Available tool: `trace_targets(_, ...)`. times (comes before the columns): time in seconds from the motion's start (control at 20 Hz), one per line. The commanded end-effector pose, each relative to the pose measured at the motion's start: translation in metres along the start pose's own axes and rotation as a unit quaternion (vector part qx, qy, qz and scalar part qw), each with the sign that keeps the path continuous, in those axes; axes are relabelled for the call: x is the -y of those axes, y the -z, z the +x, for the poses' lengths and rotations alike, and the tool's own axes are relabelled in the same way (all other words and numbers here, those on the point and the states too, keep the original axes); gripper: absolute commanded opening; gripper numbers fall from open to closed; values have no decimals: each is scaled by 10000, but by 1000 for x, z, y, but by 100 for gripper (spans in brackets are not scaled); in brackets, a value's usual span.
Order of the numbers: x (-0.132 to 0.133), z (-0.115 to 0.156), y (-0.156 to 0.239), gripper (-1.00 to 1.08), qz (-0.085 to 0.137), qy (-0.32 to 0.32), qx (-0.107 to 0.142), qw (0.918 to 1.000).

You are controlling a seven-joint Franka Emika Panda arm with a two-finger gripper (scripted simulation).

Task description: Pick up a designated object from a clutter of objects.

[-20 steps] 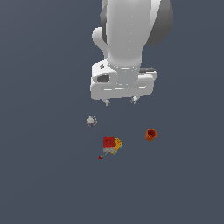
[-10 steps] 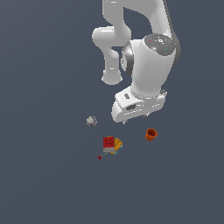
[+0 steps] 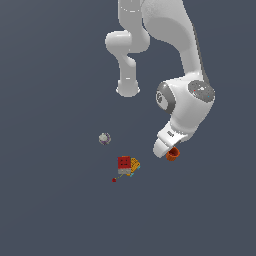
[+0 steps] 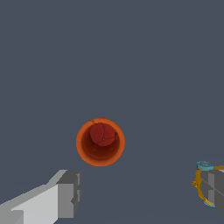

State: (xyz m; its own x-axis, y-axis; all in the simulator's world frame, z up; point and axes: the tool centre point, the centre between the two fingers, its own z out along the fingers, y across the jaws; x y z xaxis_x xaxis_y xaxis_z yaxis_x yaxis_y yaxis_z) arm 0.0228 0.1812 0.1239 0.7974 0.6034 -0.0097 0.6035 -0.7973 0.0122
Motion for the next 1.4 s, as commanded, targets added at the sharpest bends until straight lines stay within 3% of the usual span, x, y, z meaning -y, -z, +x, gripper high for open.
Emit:
trace_targets(0.0, 14, 6, -15, 100, 20, 242, -26, 9997)
trace_targets(0.35, 33, 11, -35, 100, 57, 546, -51, 9985)
trace_targets(1.35, 34, 12, -86, 100, 59, 552, -51, 9984)
